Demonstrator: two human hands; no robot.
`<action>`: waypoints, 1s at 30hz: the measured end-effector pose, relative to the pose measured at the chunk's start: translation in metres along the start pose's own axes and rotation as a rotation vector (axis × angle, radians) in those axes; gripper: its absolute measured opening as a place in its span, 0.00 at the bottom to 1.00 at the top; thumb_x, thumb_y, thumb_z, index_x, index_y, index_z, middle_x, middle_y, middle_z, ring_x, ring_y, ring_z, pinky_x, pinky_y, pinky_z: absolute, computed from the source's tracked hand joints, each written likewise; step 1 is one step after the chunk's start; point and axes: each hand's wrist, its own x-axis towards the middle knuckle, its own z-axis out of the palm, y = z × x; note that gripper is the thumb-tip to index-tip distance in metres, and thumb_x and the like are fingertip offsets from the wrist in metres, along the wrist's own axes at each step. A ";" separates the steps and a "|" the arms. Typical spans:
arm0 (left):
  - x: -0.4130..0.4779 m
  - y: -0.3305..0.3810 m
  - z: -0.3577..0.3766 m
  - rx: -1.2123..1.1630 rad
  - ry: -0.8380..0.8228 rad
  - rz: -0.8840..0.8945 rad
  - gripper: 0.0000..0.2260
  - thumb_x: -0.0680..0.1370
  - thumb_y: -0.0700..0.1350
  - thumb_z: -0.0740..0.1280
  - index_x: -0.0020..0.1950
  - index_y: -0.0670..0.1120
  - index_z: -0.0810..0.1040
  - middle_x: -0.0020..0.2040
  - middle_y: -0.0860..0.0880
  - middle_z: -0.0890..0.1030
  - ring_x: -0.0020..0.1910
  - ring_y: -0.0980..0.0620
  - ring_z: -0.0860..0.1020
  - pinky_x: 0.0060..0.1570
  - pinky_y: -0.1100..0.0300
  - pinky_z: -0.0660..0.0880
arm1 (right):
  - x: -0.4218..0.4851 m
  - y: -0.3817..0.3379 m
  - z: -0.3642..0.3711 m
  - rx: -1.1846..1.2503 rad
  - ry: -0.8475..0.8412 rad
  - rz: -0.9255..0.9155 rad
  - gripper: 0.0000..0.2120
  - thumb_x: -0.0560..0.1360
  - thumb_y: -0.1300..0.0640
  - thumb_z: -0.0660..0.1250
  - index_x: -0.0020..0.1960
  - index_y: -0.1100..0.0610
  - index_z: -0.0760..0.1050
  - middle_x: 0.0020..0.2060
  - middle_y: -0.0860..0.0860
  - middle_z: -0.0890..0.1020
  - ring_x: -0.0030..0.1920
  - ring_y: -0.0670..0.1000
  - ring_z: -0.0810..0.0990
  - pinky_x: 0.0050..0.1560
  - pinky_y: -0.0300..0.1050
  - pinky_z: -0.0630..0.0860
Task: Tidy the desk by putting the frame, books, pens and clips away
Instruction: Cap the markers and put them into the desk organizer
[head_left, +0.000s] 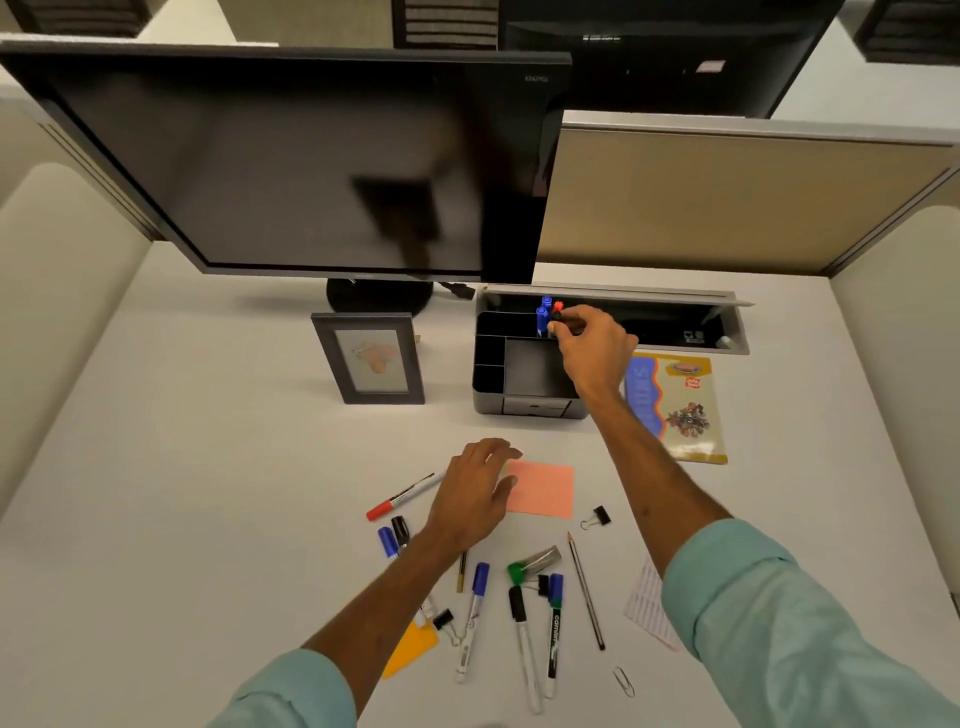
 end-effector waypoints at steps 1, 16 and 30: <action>-0.001 -0.002 -0.002 -0.002 0.008 -0.010 0.18 0.85 0.49 0.64 0.75 0.52 0.72 0.76 0.52 0.72 0.74 0.51 0.68 0.74 0.53 0.67 | -0.001 0.000 -0.001 -0.006 -0.009 0.009 0.15 0.80 0.45 0.72 0.63 0.50 0.83 0.54 0.49 0.88 0.55 0.51 0.83 0.64 0.50 0.68; -0.043 0.025 0.000 0.032 0.042 -0.010 0.14 0.81 0.44 0.66 0.66 0.53 0.77 0.61 0.54 0.79 0.61 0.53 0.75 0.60 0.56 0.74 | -0.076 0.027 -0.045 0.282 0.052 0.017 0.09 0.80 0.60 0.71 0.60 0.58 0.84 0.53 0.52 0.87 0.54 0.51 0.85 0.57 0.48 0.83; -0.126 0.083 0.068 0.104 -0.037 -0.208 0.12 0.78 0.59 0.66 0.48 0.51 0.78 0.43 0.53 0.81 0.43 0.53 0.80 0.41 0.54 0.82 | -0.184 0.107 -0.075 0.349 -0.066 0.126 0.08 0.80 0.65 0.67 0.55 0.58 0.84 0.52 0.51 0.87 0.53 0.50 0.85 0.59 0.48 0.83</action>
